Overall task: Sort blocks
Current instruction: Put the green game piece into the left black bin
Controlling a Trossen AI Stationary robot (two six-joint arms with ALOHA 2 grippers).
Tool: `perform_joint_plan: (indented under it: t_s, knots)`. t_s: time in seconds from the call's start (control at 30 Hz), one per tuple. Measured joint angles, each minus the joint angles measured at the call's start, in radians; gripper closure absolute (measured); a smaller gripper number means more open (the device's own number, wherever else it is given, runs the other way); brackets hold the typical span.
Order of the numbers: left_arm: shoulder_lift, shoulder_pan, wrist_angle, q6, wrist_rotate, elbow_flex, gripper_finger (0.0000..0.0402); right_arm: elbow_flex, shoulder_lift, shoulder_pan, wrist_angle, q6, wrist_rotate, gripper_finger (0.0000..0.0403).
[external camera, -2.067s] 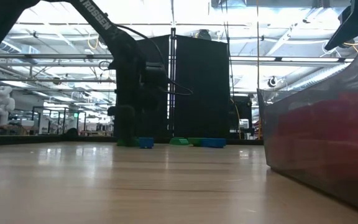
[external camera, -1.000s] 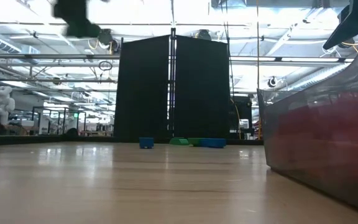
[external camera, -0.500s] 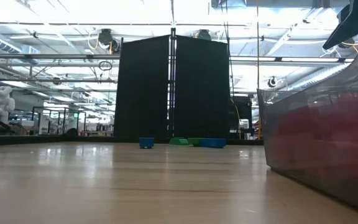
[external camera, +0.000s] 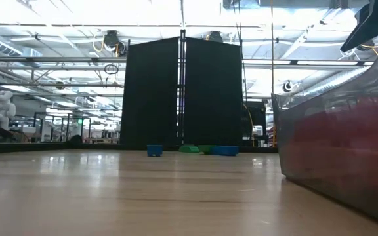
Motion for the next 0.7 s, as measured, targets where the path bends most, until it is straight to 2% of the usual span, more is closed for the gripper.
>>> perform_joint_plan:
  t_s: [0.2, 0.37, 0.53, 0.6, 0.7]
  knots:
    - [0.035, -0.094, 0.12, -0.12, 0.022, 0.0, 0.0279, 0.0, 0.0, 0.0, 0.0, 0.0, 0.001, 0.019]
    - [0.089, -0.12, 0.132, -0.068, 0.065, 0.0, 0.0279, 0.0, 0.0, 0.0, 0.0, -0.028, 0.003, 0.019]
    - [0.133, -0.123, 0.083, 0.003, 0.066, 0.0, 0.0279, 0.0, 0.0, 0.0, 0.0, -0.054, 0.003, 0.019]
    - [0.148, -0.121, 0.04, 0.009, 0.06, 0.0, 0.0264, 0.0, 0.0, 0.0, 0.0, -0.061, 0.002, 0.019]
    - [0.163, -0.106, -0.021, 0.009, 0.058, 0.0, 0.0213, 0.0, 0.0, 0.0, 0.001, -0.064, 0.0, 0.019]
